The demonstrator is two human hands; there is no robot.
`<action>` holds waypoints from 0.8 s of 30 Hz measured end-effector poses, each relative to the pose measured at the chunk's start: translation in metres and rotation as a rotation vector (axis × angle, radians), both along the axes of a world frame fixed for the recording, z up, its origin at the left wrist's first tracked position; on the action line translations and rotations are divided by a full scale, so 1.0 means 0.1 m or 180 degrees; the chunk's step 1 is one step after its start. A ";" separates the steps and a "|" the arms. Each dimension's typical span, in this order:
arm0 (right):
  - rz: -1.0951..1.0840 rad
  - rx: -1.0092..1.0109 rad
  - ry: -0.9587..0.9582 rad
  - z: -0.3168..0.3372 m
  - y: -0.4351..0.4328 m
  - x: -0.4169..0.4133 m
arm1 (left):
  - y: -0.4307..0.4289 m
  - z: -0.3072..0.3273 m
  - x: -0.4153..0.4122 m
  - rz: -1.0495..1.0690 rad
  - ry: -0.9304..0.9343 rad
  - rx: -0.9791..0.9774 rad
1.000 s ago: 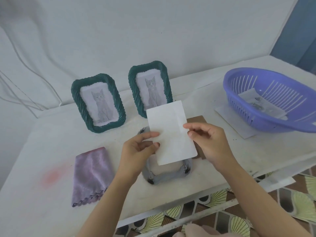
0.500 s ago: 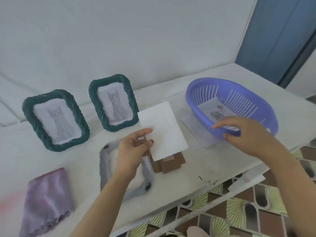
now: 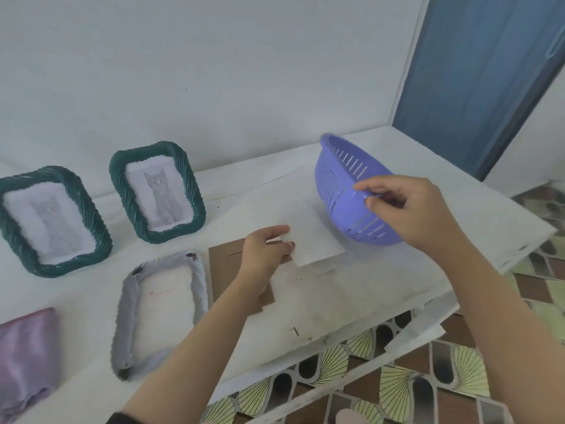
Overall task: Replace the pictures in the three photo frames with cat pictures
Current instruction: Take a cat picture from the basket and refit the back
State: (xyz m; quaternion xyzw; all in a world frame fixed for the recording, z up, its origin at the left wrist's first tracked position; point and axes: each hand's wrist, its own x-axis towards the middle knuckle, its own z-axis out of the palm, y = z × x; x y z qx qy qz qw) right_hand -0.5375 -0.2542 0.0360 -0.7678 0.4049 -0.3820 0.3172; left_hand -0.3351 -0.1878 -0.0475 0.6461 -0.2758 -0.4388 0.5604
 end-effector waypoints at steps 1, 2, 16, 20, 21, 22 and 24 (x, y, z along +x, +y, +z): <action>0.0047 0.0017 -0.0024 -0.01 -0.01 -0.01 | -0.05 -0.02 -0.05 -0.0024 -0.0018 0.0026; 0.0102 0.0023 -0.0047 -0.02 0.00 -0.02 | -0.10 -0.03 -0.10 -0.0033 -0.0062 0.0058; 0.0991 -0.0108 0.0665 -0.35 0.19 0.03 | -0.22 -0.20 -0.35 0.0078 -0.0957 0.0586; 0.1035 -0.0167 0.0869 -0.43 0.22 0.05 | -0.20 -0.17 -0.36 0.0039 -0.1052 0.0516; 0.1024 -0.0179 0.0866 -0.44 0.22 0.05 | -0.20 -0.17 -0.37 0.0040 -0.1053 0.0511; 0.1015 -0.0193 0.0861 -0.45 0.22 0.05 | -0.19 -0.16 -0.37 0.0034 -0.1058 0.0513; 0.1004 -0.0191 0.0863 -0.45 0.21 0.05 | -0.19 -0.15 -0.37 0.0029 -0.1123 0.0522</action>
